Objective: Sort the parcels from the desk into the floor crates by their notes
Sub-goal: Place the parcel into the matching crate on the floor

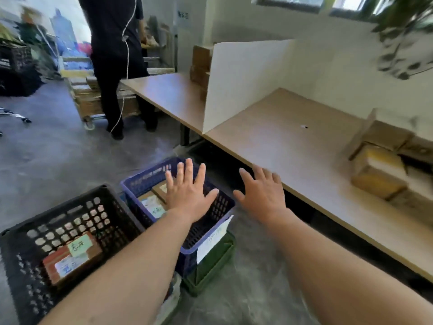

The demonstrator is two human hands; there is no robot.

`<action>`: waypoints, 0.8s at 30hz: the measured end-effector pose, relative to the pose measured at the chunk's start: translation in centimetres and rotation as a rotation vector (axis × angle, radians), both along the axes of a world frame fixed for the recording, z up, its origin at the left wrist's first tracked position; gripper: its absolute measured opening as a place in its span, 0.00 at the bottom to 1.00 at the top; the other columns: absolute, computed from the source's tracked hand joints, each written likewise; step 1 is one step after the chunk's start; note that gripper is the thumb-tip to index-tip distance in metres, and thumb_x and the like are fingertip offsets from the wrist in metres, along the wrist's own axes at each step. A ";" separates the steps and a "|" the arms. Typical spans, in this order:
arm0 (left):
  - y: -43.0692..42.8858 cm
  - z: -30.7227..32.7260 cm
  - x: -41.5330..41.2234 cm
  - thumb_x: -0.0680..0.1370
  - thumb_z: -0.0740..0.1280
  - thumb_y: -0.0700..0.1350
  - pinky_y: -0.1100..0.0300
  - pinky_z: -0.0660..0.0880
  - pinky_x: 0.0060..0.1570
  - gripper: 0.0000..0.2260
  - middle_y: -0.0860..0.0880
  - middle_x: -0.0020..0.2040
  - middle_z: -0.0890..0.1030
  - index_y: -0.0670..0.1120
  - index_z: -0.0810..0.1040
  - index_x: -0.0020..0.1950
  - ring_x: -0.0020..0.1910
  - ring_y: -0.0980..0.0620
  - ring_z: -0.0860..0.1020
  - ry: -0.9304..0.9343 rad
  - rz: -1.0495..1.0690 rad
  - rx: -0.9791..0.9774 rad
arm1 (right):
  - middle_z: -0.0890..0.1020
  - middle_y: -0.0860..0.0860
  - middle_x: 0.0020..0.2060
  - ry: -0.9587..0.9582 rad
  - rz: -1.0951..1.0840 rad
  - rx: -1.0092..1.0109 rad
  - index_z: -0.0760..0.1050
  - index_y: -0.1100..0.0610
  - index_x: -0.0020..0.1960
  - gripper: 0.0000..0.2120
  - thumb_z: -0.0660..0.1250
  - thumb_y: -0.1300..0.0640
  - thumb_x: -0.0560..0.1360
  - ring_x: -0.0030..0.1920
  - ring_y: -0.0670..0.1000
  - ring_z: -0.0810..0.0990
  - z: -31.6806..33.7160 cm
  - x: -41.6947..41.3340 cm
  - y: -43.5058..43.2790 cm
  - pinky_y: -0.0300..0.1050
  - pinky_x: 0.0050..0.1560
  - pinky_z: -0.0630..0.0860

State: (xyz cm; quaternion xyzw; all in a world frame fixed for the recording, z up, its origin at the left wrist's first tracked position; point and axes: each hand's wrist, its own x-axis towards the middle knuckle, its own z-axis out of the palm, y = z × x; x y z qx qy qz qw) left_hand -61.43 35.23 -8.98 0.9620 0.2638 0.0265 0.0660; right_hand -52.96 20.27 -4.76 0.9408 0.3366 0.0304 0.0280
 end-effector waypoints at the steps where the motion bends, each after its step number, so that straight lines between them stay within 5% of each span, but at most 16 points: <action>1: -1.1 0.2 0.4 0.80 0.46 0.66 0.40 0.37 0.73 0.34 0.43 0.79 0.37 0.51 0.39 0.79 0.78 0.43 0.39 0.003 -0.035 0.003 | 0.56 0.55 0.76 0.001 -0.038 0.000 0.54 0.48 0.78 0.30 0.56 0.40 0.80 0.75 0.58 0.55 0.2 0.1 -1.4 0.57 0.74 0.52; 24: -29.7 3.2 15.2 0.80 0.45 0.67 0.40 0.36 0.74 0.34 0.42 0.76 0.30 0.52 0.35 0.79 0.76 0.41 0.32 0.018 -0.525 0.096 | 0.58 0.56 0.76 -0.057 -0.524 0.116 0.53 0.49 0.78 0.30 0.56 0.40 0.80 0.76 0.58 0.58 1.2 8.2 -33.7 0.57 0.74 0.55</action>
